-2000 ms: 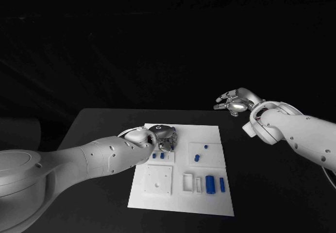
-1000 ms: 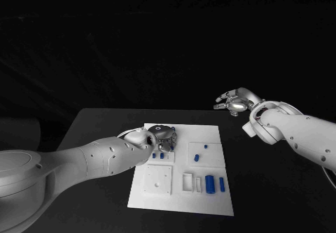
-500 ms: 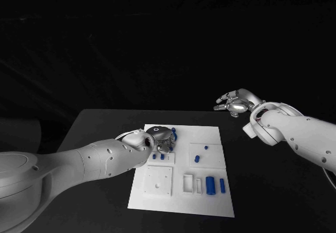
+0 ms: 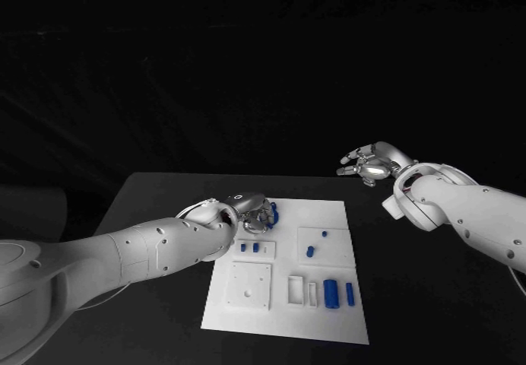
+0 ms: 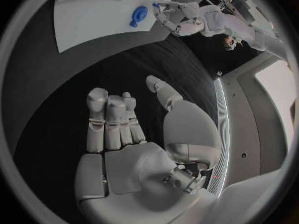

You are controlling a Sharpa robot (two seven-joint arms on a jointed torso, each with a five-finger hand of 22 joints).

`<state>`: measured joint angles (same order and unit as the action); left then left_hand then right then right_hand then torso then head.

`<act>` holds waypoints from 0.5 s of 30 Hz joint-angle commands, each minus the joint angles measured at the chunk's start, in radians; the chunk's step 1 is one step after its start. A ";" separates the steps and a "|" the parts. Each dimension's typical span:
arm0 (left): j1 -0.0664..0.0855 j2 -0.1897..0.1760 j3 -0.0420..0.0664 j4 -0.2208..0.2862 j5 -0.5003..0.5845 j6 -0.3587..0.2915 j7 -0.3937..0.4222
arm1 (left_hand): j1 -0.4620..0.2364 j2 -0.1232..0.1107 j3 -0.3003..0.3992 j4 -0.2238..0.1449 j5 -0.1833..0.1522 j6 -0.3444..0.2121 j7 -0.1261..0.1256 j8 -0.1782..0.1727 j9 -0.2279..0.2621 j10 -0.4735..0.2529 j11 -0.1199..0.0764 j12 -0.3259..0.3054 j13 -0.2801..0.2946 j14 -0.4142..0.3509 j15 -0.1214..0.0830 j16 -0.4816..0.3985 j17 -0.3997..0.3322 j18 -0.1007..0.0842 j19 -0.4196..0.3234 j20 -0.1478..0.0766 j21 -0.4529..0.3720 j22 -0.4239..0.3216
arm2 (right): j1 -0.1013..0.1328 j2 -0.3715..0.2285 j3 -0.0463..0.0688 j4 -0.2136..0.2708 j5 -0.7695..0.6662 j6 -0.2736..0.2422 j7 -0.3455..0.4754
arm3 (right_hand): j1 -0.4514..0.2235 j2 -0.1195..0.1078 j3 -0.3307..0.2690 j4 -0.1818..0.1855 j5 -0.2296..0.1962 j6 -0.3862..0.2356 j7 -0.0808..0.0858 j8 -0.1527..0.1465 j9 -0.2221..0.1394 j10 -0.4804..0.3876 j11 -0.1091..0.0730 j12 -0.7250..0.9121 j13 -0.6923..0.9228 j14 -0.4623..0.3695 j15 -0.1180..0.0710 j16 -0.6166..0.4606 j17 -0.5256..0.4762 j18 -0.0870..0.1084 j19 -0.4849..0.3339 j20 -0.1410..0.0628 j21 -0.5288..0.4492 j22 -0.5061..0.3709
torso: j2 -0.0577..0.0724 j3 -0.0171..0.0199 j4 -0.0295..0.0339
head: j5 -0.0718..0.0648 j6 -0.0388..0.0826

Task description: Assemble the parts on the task board

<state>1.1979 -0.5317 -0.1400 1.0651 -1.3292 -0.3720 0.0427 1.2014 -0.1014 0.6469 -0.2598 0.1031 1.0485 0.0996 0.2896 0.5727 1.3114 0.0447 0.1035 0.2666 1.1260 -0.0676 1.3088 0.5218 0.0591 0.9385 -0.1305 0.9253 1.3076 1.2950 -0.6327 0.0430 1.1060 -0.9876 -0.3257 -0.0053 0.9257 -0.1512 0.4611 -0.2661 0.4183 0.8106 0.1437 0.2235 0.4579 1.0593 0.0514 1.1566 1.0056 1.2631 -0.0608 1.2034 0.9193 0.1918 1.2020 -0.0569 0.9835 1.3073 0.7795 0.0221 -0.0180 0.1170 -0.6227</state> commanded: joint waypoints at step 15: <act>0.000 -0.084 0.002 0.042 0.050 0.003 0.007 | -0.003 0.008 -0.001 0.004 0.005 0.007 -0.002 0.007 0.001 0.010 -0.001 0.000 0.000 0.006 0.000 -0.001 -0.002 0.033 0.004 -0.029 0.005 0.009 | 0.000 -0.012 0.000 0.003 -0.002 0.005 0.008 | -0.006 0.006 0.004 0.001 0.005 -0.017 0.023 0.004 -0.002 -0.007 0.000 0.005 -0.002 0.010 0.001 -0.004 0.001 0.070 0.000 -0.009 -0.004 0.014 | 0.002 -0.0014 -0.0025 | 0.006 0.000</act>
<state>1.1970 -0.6119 -0.1383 1.1019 -1.2930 -0.3742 0.0428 1.2013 -0.1016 0.6468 -0.2600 0.1053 1.0478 0.0992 0.2935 0.5730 1.3147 0.0411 0.1032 0.2653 1.1275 -0.0660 1.3088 0.5210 0.0591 0.9385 -0.1302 0.9253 1.3075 1.2950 -0.6432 0.0430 1.1073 -0.9876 -0.3257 -0.0054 0.9257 -0.1512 0.4611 -0.2662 0.4183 0.8089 0.1421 0.2234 0.4571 1.0593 0.0514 1.1566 1.0047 1.2631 -0.0609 1.2034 0.9192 0.1918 1.2039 -0.0596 0.9835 1.3080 0.7804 0.0216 -0.0195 0.1240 -0.6206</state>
